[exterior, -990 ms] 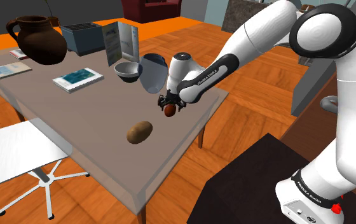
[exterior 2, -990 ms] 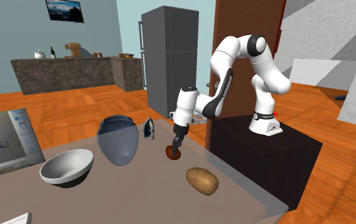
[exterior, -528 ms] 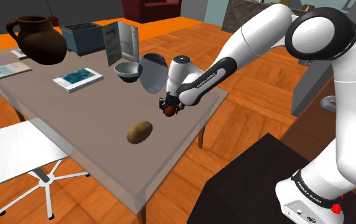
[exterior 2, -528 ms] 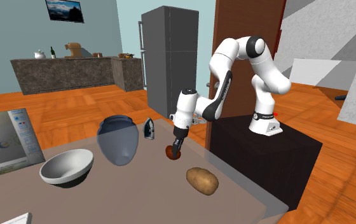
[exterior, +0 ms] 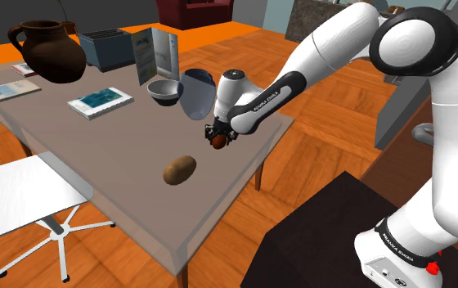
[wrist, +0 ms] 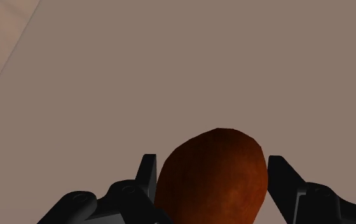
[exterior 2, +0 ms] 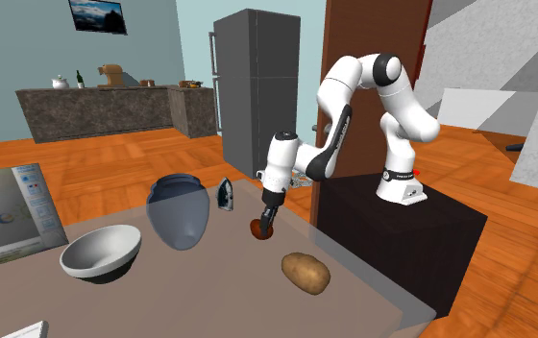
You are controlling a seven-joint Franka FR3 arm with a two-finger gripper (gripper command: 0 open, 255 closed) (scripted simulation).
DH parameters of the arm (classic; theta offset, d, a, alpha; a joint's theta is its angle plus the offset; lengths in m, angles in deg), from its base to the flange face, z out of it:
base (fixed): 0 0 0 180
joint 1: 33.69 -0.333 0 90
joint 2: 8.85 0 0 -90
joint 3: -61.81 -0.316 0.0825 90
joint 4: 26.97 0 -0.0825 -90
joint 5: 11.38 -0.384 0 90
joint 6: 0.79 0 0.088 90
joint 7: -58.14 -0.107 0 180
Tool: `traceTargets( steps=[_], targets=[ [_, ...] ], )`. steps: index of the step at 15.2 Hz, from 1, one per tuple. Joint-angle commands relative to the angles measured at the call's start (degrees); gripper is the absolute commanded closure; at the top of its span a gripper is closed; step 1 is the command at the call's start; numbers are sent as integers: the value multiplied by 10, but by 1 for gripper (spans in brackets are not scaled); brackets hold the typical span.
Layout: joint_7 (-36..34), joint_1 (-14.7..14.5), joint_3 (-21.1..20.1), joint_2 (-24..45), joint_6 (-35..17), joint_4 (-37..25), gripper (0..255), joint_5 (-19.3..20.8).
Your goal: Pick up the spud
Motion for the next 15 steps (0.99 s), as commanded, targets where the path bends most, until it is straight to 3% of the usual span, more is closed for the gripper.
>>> traceTargets(
  steps=[1,15],
  targets=[
    [4,3,-4,-9,9,1,255,-4],
    [30,20,-28,-78,72,6,255,-34]
  ],
)
